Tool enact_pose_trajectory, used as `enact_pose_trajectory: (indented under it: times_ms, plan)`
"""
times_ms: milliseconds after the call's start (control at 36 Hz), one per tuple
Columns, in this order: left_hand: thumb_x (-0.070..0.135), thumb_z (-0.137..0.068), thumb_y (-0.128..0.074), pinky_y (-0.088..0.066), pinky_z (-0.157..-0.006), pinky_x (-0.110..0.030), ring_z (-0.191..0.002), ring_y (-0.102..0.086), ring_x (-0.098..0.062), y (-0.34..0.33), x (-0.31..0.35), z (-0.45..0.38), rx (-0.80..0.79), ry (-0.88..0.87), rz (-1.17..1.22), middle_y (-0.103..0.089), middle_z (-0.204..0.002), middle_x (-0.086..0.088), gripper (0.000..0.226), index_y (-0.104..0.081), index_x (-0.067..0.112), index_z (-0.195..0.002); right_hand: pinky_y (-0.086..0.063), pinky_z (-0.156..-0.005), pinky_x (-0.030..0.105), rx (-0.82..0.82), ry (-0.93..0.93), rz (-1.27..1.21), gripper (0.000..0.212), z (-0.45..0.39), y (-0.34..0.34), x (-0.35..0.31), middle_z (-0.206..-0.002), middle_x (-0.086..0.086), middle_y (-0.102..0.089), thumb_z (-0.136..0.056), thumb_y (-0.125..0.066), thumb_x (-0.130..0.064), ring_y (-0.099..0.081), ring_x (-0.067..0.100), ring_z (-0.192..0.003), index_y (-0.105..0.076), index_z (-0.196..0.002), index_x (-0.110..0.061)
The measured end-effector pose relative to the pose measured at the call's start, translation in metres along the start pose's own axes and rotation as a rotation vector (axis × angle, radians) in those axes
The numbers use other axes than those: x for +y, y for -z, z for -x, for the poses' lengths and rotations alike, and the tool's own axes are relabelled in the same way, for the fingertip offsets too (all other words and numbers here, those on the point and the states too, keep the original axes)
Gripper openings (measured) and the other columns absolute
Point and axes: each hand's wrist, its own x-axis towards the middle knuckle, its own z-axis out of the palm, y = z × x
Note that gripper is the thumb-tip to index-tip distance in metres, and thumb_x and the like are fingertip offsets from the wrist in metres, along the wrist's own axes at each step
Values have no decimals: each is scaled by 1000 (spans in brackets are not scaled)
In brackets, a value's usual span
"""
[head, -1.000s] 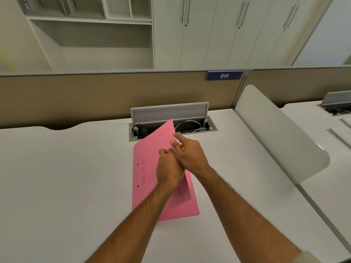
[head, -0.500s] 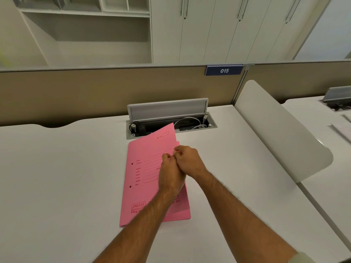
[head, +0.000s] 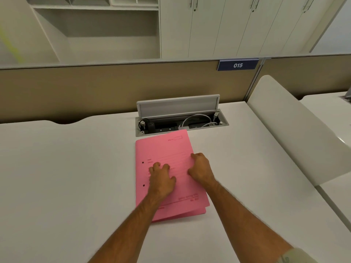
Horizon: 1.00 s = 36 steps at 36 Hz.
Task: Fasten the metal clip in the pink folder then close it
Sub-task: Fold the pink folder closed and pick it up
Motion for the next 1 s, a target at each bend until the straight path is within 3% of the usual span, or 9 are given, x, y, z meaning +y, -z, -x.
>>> enact_pose_trajectory:
  times_ms: [278,389,639,778,861,1000]
  plan:
    - [26,-95,-61,-30,-117,-46,-140,-27,-35,13,-47,0,32,192,-167,-30,-148,-18,49,-46,14,-140,-45,-109,45,-21,-61,51,55,-9,-29,14,-145,13,-43,-94,-56,0,-40,31,-133,-42,-147,-8]
    - [23,-96,-60,-36,-114,-47,-137,-33,-34,15,-51,1,17,254,-113,-33,-145,-18,47,-44,15,-139,-42,-112,48,-43,-97,92,66,-11,-37,17,-147,14,-41,-95,-57,-6,-38,32,-136,-32,-155,-16]
    - [20,-95,-62,-45,-105,-45,-128,-41,-33,21,-45,2,13,317,-44,-43,-134,-17,47,-44,15,-138,-39,-112,48,-30,-117,181,75,-10,-47,17,-145,13,-42,-88,-72,-21,-38,32,-135,-33,-153,-21]
    - [12,-91,-67,-55,-96,-49,-120,-54,-37,32,-42,0,102,406,216,-53,-129,-19,54,-42,11,-138,-39,-112,49,-33,-110,216,80,-9,-49,18,-145,13,-42,-86,-76,-27,-38,32,-136,-33,-153,-19]
    - [2,-90,-65,-60,-85,-51,-103,-67,-36,40,-41,0,149,466,434,-63,-121,-18,49,-40,9,-131,-40,-112,49,-33,-115,208,80,-8,-49,20,-145,12,-42,-85,-77,-28,-38,32,-136,-34,-152,-19]
    - [1,-89,-63,-62,-74,-43,-90,-68,-30,45,-41,3,177,503,637,-64,-106,-11,38,-46,6,-123,-41,-111,50,-29,-124,184,82,-6,-49,20,-145,12,-41,-83,-79,-28,-38,32,-136,-35,-151,-19]
